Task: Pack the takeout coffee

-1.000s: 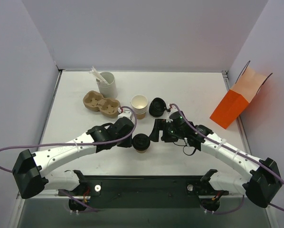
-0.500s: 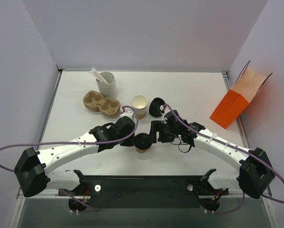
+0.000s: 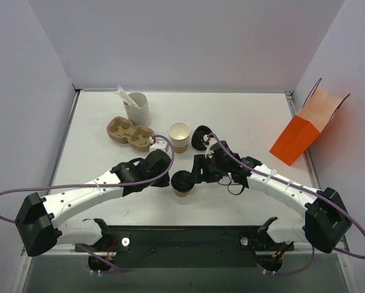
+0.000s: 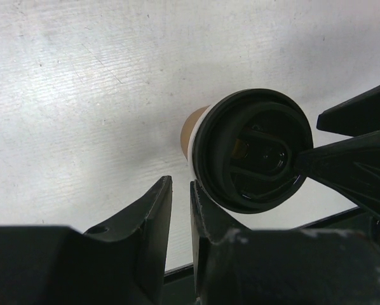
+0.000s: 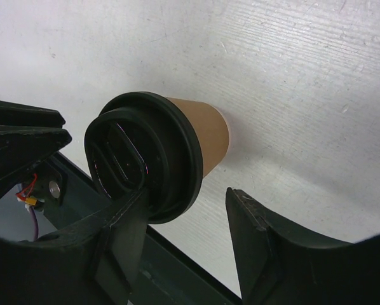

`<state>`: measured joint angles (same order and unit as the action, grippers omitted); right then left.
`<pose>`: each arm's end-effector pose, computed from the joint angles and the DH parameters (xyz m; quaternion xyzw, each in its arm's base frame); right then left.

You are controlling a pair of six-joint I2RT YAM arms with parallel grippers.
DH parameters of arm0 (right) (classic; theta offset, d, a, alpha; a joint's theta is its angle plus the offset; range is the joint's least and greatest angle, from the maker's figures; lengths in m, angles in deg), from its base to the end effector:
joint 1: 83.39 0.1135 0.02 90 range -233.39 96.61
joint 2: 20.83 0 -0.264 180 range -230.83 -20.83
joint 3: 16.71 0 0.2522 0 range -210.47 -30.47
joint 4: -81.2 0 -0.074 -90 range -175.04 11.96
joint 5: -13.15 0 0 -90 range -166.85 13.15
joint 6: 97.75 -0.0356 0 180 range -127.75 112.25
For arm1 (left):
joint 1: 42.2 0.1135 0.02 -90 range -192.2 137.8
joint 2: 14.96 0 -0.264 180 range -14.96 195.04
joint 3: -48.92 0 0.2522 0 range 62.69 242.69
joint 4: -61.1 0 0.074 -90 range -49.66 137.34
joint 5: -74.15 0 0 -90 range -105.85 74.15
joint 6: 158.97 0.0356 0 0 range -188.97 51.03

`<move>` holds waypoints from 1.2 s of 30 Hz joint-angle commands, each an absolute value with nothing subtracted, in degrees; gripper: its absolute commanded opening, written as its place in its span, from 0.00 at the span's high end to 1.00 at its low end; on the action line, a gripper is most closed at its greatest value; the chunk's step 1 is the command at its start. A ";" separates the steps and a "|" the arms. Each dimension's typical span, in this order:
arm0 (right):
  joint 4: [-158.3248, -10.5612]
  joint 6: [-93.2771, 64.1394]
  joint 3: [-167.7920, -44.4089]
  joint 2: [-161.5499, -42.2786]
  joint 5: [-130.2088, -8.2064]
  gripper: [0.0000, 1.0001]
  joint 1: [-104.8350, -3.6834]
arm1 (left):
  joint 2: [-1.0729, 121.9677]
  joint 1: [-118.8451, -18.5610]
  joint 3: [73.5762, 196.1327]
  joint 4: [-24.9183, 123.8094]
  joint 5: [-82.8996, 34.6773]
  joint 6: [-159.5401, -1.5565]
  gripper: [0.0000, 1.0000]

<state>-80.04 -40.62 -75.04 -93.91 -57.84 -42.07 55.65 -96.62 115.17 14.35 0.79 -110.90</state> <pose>0.2002 0.1915 0.2424 -0.1419 0.8607 0.3975 0.2846 0.1547 -0.1988 0.2592 0.0536 0.9327 -0.1545 0.3213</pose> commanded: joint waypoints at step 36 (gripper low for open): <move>-82.05 -39.92 -74.06 -97.83 -59.18 0.56 -41.99 | 57.55 -90.02 104.17 26.87 -7.94 -112.48 0.68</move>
<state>-82.62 -40.70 -75.33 -96.51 -57.06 -42.07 55.63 -90.15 107.00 32.40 -11.16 -112.63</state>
